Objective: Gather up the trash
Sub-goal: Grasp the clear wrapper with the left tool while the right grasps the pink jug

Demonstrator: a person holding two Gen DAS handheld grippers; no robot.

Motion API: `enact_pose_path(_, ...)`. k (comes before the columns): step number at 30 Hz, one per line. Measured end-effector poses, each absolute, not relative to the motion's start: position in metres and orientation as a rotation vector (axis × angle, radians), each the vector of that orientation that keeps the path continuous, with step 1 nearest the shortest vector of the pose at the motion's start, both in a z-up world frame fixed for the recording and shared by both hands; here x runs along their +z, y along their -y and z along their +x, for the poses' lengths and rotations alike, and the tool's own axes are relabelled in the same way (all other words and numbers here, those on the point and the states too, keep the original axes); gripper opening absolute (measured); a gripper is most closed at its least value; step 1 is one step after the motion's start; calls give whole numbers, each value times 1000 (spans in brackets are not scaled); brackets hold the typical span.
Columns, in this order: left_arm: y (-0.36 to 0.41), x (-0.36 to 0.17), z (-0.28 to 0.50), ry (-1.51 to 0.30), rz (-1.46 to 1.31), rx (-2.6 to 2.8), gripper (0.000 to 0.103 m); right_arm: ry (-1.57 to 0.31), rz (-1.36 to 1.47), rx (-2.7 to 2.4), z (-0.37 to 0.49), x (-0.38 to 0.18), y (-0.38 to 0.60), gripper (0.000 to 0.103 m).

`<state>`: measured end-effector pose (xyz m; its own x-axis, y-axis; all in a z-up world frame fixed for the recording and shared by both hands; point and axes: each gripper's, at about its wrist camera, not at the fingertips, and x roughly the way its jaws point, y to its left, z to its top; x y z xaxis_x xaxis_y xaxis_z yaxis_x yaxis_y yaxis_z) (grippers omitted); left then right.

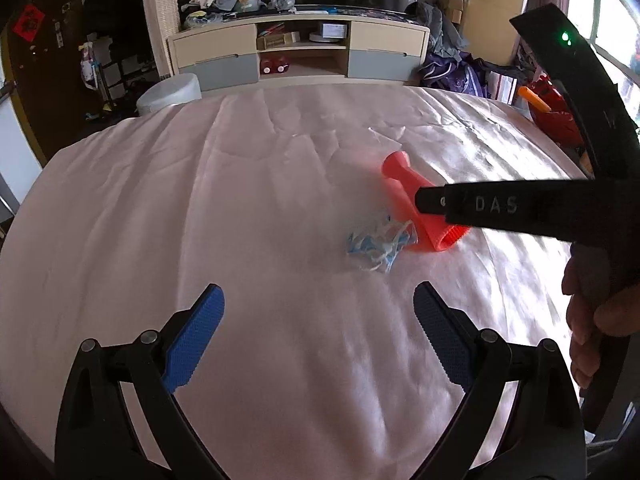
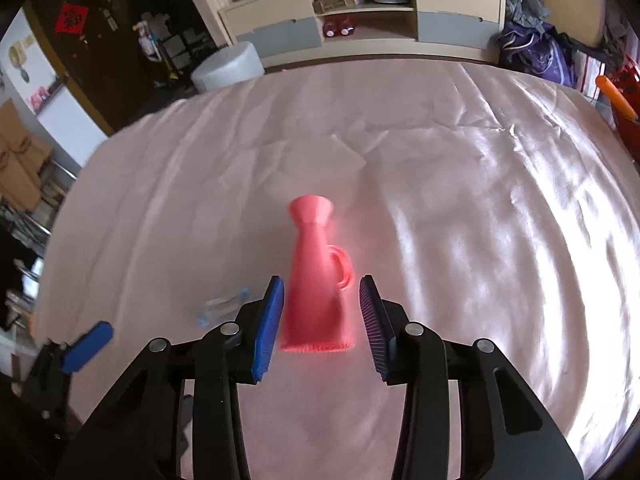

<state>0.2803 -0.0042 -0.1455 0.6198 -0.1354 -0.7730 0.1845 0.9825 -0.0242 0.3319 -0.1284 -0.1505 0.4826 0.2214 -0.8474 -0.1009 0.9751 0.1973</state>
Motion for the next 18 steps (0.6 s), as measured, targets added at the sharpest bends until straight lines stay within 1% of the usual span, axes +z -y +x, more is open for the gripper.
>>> enact_pose_path(5,20,-156,298,-884,75,-210,90,-1041,144,118,340,-159,159,41)
enact_pose_path(6,23,-156,299,-884,75,-212,90,-1041,146,108,341,-160,166,39)
enact_pose_path(9,33,-161,312,-886,79,-235,89,-1024,139,95,343,-160,175,39)
enact_pose_path(11,40,-164,318,-895,87,-246,81,-1016,127,98,342,-161,177,37)
enact_pose_path(12,43,-166,321,-903,89,-255,73,-1013,118,97,343,-160,177,36)
enact_pose_path(13,45,-168,322,-911,91,-261,62,-1007,111,101,341,-160,177,36)
enact_pose_path(14,48,-169,323,-910,101,-257,59,-1002,106,104,341,-160,177,36)
enact_pose_path(16,52,-168,323,-899,124,-250,35,-995,102,108,340,-160,177,36)
enact_pose_path(18,53,-167,322,-907,126,-253,25,-990,104,116,339,-159,178,35)
